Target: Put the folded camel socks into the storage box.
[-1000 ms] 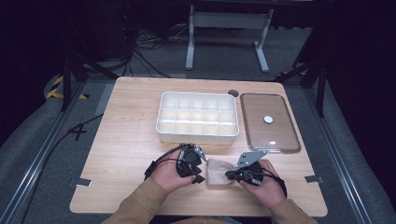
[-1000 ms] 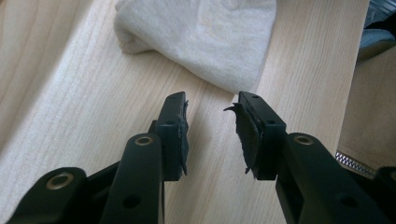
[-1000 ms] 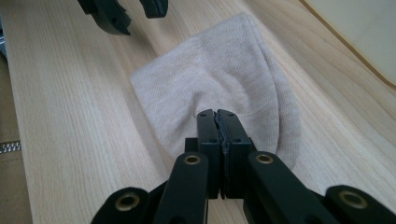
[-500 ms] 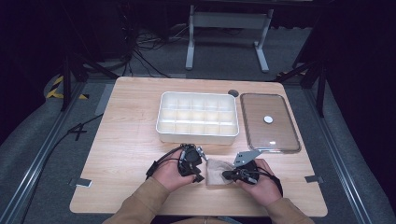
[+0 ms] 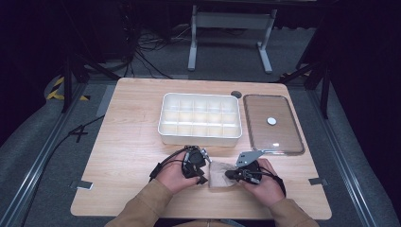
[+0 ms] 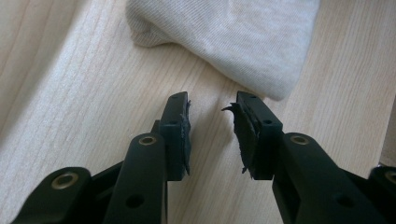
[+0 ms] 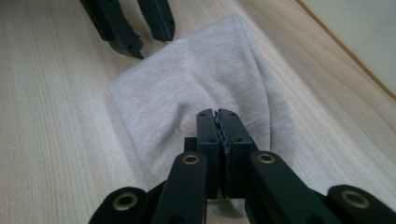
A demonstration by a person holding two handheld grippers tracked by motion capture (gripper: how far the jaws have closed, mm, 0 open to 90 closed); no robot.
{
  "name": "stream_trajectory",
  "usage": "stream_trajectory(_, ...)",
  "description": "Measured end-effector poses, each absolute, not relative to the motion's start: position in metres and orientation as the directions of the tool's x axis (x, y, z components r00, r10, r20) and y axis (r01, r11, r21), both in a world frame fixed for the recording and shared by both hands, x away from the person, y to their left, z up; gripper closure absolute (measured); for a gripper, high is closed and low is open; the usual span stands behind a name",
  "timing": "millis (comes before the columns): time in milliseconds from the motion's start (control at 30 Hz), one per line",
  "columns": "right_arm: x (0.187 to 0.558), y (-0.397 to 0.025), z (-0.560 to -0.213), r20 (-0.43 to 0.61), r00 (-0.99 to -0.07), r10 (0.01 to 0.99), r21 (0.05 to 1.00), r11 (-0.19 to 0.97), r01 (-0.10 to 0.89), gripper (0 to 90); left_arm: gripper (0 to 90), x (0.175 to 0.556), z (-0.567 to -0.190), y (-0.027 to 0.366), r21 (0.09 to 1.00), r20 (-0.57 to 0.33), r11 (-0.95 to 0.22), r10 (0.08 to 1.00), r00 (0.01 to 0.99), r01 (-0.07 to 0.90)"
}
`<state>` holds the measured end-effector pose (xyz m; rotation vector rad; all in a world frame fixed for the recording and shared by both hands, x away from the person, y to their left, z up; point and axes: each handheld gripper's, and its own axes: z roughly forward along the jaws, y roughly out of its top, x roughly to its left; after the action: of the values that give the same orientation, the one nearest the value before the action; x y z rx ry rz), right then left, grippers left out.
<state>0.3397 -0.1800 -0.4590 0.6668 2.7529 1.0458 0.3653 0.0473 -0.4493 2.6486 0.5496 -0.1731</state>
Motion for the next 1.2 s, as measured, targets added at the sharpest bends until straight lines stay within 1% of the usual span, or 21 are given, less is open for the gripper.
stream_trajectory(200,0.337,-0.179,-0.46,0.073,-0.906,0.417,0.656,0.664,0.359,89.3,65.9,0.364,-0.449,0.043,0.386,-0.204,-0.839,0.328,0.922,0.383)
stream_trajectory(367,0.336,-0.18,-0.46,0.069,-0.906,0.417,0.661,0.661,0.355,89.3,65.8,0.364,-0.449,0.04,0.393,-0.202,-0.84,0.318,0.926,0.375)
stream_trajectory(533,0.335,-0.181,-0.461,0.065,-0.904,0.422,0.67,0.653,0.353,89.3,59.6,0.367,-0.45,0.036,0.437,-0.19,-0.83,0.291,0.938,0.346)
stream_trajectory(633,0.335,-0.181,-0.461,0.064,-0.904,0.422,0.671,0.653,0.352,89.3,59.9,0.37,-0.452,0.036,0.444,-0.193,-0.829,0.282,0.94,0.34)
stream_trajectory(733,0.335,-0.181,-0.461,0.063,-0.904,0.422,0.67,0.654,0.352,89.4,62.4,0.371,-0.452,0.036,0.456,-0.197,-0.829,0.26,0.945,0.323)
stream_trajectory(833,0.334,-0.182,-0.461,0.055,-0.904,0.424,0.67,0.655,0.349,89.6,66.5,0.371,-0.451,0.035,0.46,-0.169,-0.842,0.229,0.959,0.282)
stream_trajectory(933,0.333,-0.183,-0.46,0.053,-0.903,0.427,0.67,0.655,0.349,89.6,80.8,0.37,-0.449,0.039,0.44,-0.179,-0.847,0.244,0.953,0.299)
stream_trajectory(1000,0.334,-0.183,-0.461,0.051,-0.905,0.423,0.671,0.656,0.345,89.6,88.1,0.371,-0.449,0.04,0.432,-0.173,-0.849,0.252,0.952,0.304)
stream_trajectory(1033,0.333,-0.183,-0.46,0.054,-0.903,0.425,0.671,0.655,0.348,89.6,89.4,0.371,-0.448,0.04,0.421,-0.173,-0.85,0.268,0.948,0.317)
stream_trajectory(1200,0.333,-0.183,-0.461,0.052,-0.903,0.426,0.671,0.655,0.347,89.6,89.9,0.371,-0.451,0.035,0.397,-0.156,-0.861,0.276,0.948,0.316)
